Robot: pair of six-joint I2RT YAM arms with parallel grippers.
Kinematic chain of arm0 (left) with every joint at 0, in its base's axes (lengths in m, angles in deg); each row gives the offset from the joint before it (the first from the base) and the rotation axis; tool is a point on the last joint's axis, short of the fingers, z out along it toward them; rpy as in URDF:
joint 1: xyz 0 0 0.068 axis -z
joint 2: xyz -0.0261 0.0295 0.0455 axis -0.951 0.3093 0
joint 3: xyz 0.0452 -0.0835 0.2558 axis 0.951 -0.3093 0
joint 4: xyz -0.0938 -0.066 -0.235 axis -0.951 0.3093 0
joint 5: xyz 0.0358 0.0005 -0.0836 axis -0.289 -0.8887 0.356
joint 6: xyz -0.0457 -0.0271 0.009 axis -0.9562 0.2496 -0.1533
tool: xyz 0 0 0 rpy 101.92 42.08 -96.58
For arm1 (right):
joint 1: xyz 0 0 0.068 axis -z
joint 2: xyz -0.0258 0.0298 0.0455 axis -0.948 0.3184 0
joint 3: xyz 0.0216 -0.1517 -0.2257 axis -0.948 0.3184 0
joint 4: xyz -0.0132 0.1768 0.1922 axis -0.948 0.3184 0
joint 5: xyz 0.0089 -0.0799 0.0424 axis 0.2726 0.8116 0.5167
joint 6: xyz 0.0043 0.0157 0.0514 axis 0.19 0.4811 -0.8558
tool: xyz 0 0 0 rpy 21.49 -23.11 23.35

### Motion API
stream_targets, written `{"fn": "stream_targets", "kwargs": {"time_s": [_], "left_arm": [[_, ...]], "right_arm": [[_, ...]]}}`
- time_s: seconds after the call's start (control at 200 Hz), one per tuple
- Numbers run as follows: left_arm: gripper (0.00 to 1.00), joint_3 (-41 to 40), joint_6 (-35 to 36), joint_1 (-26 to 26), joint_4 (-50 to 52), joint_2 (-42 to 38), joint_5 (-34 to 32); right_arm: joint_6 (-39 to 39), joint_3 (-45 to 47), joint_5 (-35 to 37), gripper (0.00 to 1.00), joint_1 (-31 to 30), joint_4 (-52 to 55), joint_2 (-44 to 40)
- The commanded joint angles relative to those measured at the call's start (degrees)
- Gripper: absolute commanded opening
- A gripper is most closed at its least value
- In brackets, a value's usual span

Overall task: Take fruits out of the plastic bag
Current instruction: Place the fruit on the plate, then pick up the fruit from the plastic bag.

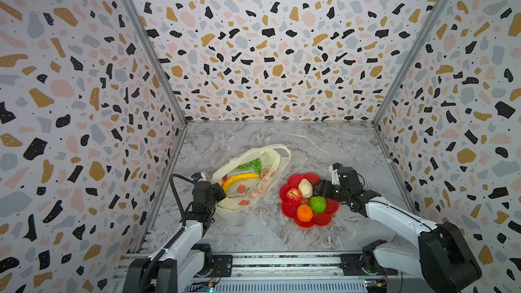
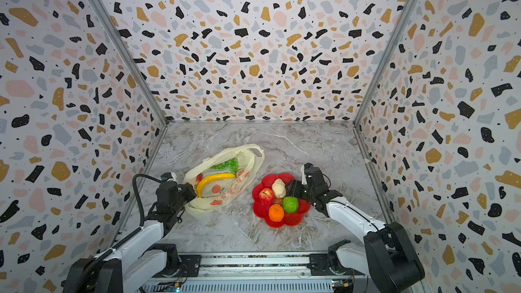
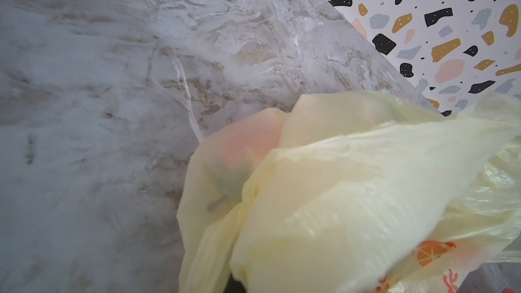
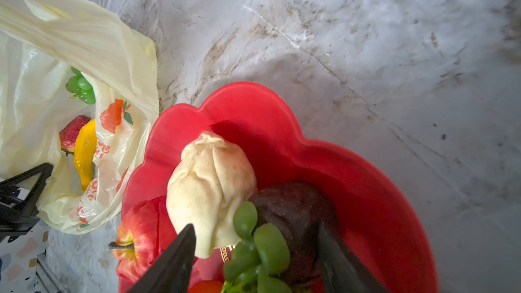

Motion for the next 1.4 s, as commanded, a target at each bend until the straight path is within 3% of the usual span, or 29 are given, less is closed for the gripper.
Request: {"fn": "stream_targets", "kwargs": {"time_s": [0.0, 0.155, 0.406, 0.711, 0.841, 1.021, 1.171, 1.392], "left_arm": [[0.04, -0.58, 0.12, -0.11, -2.39, -0.37, -0.4], [0.04, -0.58, 0.15, -0.09, -2.46, -0.43, -0.11], [0.03, -0.35, 1.46, 2.5, -3.37, -1.57, 1.01], [0.0, 0.04, 0.05, 11.38, -1.65, -8.46, 3.02], [0.0, -0.32, -1.04, 11.43, 7.16, -14.46, -1.16], [0.0, -3.07, -10.21, 11.41, 16.06, -21.21, -9.29], [0.0, -4.61, -16.26, 11.44, 17.38, -22.74, -13.07], [0.01, -5.16, -17.92, 11.36, 17.08, -22.26, -13.62]], "right_arm": [[0.59, -1.39, 0.89, 0.7, -0.31, 1.3, -2.07], [2.27, -3.91, 3.36, 0.7, -1.96, 4.09, -4.29], [2.86, -14.15, 15.16, 0.7, -17.27, 7.04, -3.38], [5.22, -24.5, 12.0, 0.7, -29.03, -1.73, 14.05], [6.91, -30.19, 9.27, 0.69, -31.94, -3.7, 22.17], [9.44, -39.49, 7.59, 0.66, -36.47, -4.71, 32.39], [11.63, -47.59, 8.11, 0.65, -39.36, -3.91, 40.19], [13.26, -56.47, 9.17, 0.63, -40.83, -2.93, 50.07]]}}
